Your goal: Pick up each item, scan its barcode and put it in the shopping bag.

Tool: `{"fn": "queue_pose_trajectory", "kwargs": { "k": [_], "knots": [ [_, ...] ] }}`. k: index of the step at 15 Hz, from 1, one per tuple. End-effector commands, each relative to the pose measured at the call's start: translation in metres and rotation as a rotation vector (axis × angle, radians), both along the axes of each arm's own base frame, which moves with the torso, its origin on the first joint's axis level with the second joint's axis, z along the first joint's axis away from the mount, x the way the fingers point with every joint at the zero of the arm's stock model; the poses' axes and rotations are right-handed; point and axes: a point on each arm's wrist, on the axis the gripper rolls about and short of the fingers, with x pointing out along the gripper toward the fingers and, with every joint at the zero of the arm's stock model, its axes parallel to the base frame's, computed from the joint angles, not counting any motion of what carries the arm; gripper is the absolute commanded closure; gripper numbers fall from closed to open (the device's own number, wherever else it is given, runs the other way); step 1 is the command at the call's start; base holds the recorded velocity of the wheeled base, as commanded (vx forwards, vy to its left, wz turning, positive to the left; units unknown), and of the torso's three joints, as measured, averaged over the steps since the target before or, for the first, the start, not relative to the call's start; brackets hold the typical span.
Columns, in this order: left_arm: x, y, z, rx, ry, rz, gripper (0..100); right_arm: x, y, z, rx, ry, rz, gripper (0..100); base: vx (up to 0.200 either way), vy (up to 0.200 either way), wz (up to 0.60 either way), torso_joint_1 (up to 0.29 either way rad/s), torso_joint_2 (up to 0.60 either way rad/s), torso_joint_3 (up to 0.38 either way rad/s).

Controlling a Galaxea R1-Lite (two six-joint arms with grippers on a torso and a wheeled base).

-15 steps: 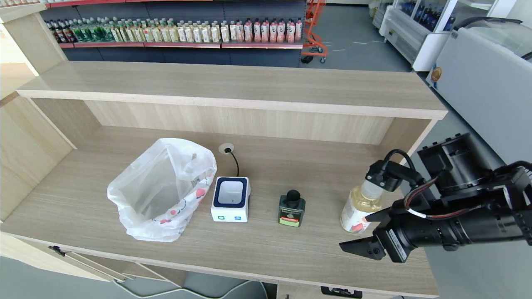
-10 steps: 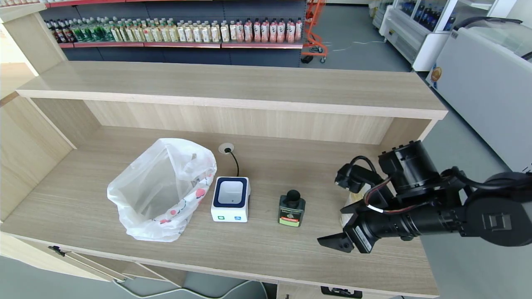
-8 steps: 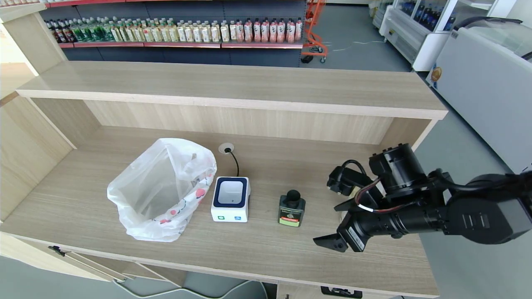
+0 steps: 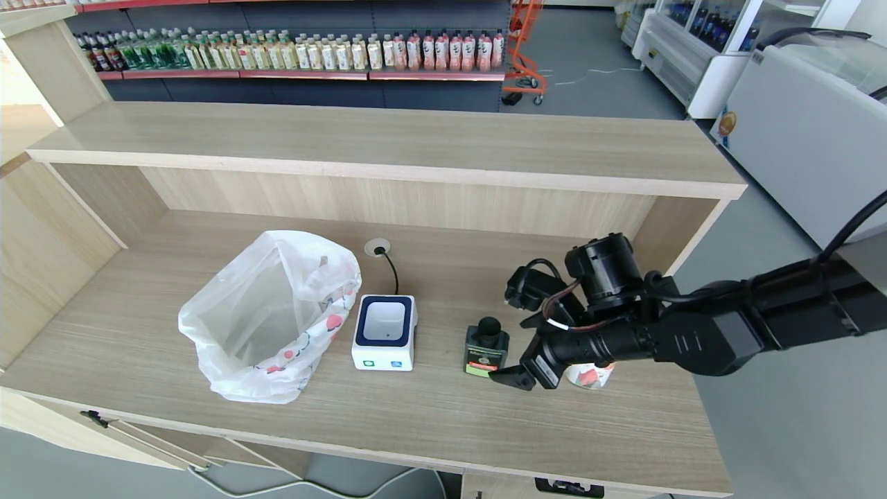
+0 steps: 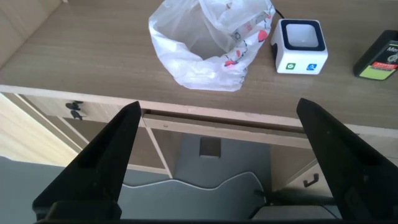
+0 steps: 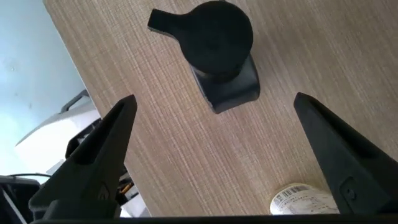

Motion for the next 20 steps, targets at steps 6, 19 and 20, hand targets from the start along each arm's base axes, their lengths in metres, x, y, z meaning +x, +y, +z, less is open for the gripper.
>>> {"fn": "queue_pose_trajectory", "kwargs": {
  "k": [6,19,20],
  "knots": [
    [0.000,0.000,0.000,0.000,-0.001,0.000,0,0.026,0.030,-0.021,-0.013,-0.017,0.057,0,0.000,0.000,0.00,0.000,0.00,0.000],
    [0.000,0.000,0.000,0.000,0.001,0.000,0,0.041,0.040,-0.026,0.050,-0.011,0.148,0,0.000,0.000,0.00,0.000,0.00,0.000],
    [0.000,0.000,0.000,0.000,0.001,0.000,0,0.039,0.037,-0.024,0.050,-0.009,0.144,100,0.000,0.000,0.00,0.000,0.00,0.000]
  ]
}}
